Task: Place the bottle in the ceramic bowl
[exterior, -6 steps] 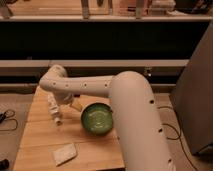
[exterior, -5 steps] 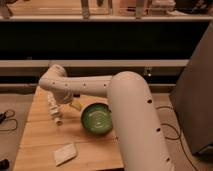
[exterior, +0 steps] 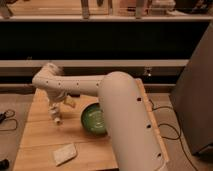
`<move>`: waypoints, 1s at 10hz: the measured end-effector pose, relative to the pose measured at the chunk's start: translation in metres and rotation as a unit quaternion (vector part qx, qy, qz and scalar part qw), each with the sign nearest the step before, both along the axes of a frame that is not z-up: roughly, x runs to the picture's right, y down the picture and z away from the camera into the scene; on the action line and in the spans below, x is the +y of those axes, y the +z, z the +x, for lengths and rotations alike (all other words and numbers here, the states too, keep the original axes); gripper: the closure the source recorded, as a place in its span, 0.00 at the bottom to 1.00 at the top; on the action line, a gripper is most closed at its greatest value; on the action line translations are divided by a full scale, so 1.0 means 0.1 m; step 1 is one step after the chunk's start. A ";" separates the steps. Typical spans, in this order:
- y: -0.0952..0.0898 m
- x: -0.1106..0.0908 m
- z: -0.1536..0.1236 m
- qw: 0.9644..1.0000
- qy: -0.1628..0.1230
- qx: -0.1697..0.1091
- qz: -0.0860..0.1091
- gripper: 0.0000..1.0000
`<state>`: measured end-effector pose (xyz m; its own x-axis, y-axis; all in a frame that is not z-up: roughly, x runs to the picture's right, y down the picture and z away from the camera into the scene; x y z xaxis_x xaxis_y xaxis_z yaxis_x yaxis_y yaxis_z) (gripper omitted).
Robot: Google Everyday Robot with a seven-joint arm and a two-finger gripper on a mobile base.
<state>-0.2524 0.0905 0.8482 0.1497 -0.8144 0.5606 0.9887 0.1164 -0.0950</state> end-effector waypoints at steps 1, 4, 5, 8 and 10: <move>-0.02 -0.01 -0.05 1.000 -0.009 -0.011 0.003 0.20; -0.05 0.04 -0.28 0.998 -0.043 -0.042 0.013 0.20; -0.06 0.06 -0.34 0.997 -0.057 -0.053 0.025 0.20; -0.04 0.12 -0.38 0.993 -0.080 -0.067 0.063 0.20; -0.01 0.11 -0.37 0.992 -0.079 -0.069 0.069 0.20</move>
